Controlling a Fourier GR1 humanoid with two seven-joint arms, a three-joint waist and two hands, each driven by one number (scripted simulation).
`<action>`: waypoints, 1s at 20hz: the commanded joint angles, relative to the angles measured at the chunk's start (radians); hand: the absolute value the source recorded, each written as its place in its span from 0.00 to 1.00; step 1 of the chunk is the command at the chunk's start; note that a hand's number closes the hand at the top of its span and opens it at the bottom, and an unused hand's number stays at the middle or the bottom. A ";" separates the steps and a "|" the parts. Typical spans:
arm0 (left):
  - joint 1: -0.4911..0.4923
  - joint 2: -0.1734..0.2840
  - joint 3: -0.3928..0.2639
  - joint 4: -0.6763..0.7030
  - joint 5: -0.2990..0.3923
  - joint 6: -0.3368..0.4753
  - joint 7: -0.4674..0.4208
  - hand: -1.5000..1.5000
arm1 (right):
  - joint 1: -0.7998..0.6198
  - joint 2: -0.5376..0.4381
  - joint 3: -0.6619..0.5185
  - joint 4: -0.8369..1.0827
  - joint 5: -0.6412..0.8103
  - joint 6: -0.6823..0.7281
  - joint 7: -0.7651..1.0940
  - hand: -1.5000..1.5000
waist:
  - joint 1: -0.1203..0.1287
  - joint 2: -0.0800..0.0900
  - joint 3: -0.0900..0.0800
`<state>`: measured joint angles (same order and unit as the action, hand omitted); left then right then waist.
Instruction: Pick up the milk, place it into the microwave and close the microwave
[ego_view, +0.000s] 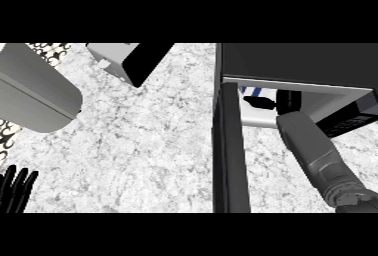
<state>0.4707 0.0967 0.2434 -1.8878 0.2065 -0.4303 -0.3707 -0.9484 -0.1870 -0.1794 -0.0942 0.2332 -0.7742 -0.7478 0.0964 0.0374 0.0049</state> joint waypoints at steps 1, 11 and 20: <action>-0.015 0.015 0.027 0.011 0.009 -0.005 -0.012 0.00 | -0.012 -0.019 -0.022 -0.014 -0.019 0.040 -0.009 0.00 | -0.014 -0.005 -0.001; 0.084 -0.033 0.002 -0.046 -0.014 -0.017 -0.027 0.00 | 0.089 0.021 -0.065 -0.056 -0.072 0.233 -0.143 0.00 | -0.048 -0.023 -0.002; 0.166 -0.076 -0.058 -0.075 -0.117 -0.047 -0.084 0.00 | 0.205 0.045 -0.091 -0.116 -0.126 0.411 -0.227 0.00 | -0.080 -0.035 -0.004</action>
<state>0.6075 0.0288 0.1973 -1.9819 0.1408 -0.4564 -0.4075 -0.7860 -0.1486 -0.2676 -0.1791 0.1243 -0.4429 -0.9393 0.0334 0.0090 0.0021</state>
